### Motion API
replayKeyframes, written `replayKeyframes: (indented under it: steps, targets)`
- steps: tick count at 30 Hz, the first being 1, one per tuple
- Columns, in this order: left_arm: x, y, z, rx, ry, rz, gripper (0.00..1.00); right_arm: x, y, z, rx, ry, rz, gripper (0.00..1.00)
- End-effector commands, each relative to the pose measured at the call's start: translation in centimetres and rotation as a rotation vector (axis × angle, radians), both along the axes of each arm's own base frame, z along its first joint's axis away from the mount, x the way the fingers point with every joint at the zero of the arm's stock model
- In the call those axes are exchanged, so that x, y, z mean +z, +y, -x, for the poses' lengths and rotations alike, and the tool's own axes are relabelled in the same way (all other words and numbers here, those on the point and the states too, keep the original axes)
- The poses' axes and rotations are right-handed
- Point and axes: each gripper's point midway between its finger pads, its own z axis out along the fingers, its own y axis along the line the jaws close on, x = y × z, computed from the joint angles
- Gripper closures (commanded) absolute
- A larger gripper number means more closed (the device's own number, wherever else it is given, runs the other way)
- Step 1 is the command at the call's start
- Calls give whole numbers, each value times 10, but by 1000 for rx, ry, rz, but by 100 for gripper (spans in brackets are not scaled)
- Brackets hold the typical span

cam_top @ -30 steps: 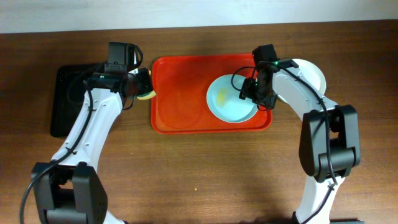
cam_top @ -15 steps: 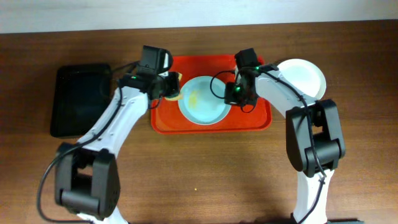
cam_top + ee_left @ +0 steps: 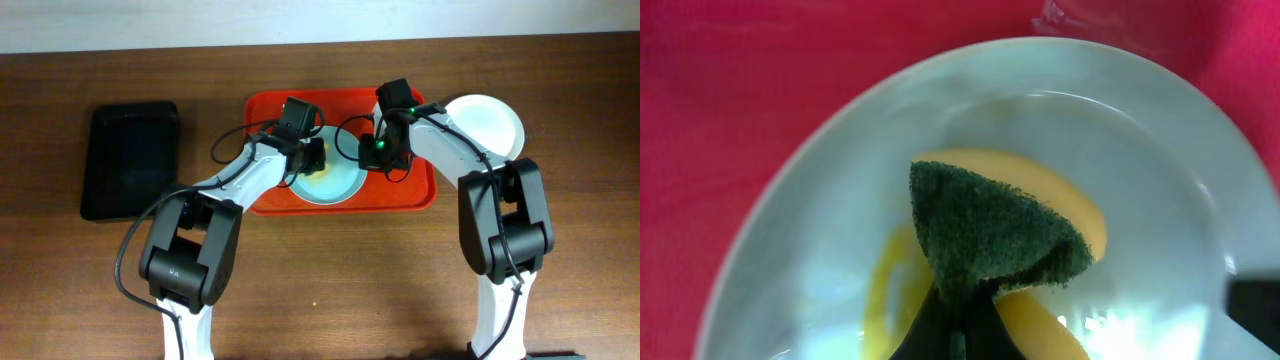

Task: Clean dirty plates on tray and stack at the side

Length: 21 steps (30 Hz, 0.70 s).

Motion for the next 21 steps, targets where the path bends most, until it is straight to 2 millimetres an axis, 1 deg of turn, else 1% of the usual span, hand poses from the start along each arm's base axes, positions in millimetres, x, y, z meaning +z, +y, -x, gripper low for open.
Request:
replayKeyframes:
  steps: [1,2,4,5,6,7,8,9,10,12,13,14,16,17,18,19,20,21]
  targets:
    - [-1,82,-5,179,-53,-387,100,-9,1,5,12,23,11,96]
    - [11,86,-8,194,-72,-408,100,-9,1,5,12,23,12,96]
    - [43,78,-16,197,-133,-367,100,-9,-1,5,9,20,22,96]
    - [52,67,-16,176,-144,-312,100,-9,-1,5,9,20,22,96]
    - [55,48,-15,129,-131,-219,100,-9,-1,4,9,19,21,96]
    - [53,16,-10,41,-92,-60,100,-9,-1,4,9,17,21,96]
    - [53,-11,-4,-28,-55,75,100,-9,-1,4,9,17,21,96]
    - [49,-21,-1,-25,-20,140,100,-9,-1,4,9,17,20,96]
    - [38,-22,2,-13,5,136,100,-9,-1,4,9,17,20,96]
    - [6,-25,15,-25,84,102,100,-9,-1,4,9,17,21,96]
    - [-9,-24,22,-43,118,72,100,-9,-1,4,9,18,21,96]
    - [-11,-19,23,-57,116,37,100,-9,-1,5,9,20,22,96]
    - [-12,21,17,29,74,-170,100,-9,-1,5,9,21,22,96]
    - [-8,41,15,71,49,-272,100,-9,-1,5,9,21,22,96]
    - [-2,53,14,98,29,-333,100,-9,-1,5,9,21,22,96]
    - [8,66,11,128,-5,-400,100,-9,-1,5,9,21,22,96]
    - [32,79,5,169,-69,-454,100,-9,-1,5,9,21,22,96]
    - [50,77,1,178,-109,-435,100,-9,-1,5,9,21,22,96]
